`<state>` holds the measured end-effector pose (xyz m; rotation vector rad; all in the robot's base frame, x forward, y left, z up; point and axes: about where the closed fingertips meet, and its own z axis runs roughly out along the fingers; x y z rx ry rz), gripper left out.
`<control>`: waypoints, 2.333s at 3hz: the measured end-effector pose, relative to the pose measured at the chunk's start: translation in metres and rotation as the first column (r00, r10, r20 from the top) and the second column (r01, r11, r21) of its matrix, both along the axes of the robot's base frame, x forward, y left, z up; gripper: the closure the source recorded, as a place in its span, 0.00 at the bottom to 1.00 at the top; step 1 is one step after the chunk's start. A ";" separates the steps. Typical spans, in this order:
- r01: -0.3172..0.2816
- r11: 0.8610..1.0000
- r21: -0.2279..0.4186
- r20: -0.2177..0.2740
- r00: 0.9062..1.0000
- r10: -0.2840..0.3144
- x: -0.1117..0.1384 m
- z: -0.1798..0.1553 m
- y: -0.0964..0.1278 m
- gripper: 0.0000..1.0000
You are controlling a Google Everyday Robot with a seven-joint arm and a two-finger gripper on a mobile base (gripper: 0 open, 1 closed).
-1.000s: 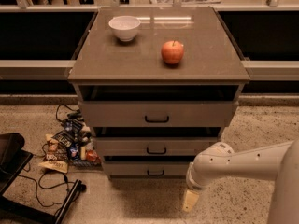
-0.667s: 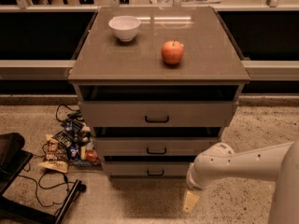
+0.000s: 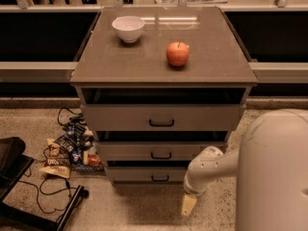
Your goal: Open bottom drawer
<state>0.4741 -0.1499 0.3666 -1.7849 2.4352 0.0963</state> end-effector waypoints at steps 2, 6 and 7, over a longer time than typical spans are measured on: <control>0.005 1.000 -0.026 0.000 1.000 -0.005 0.054 -0.054 -0.013 0.00; -0.243 0.970 -0.031 0.073 0.967 0.245 0.082 -0.127 -0.023 0.00; -0.243 0.970 -0.031 0.073 0.967 0.245 0.082 -0.127 -0.023 0.00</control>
Offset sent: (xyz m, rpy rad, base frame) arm 0.0947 -0.0245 -0.0768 -0.0366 -0.0097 -0.0072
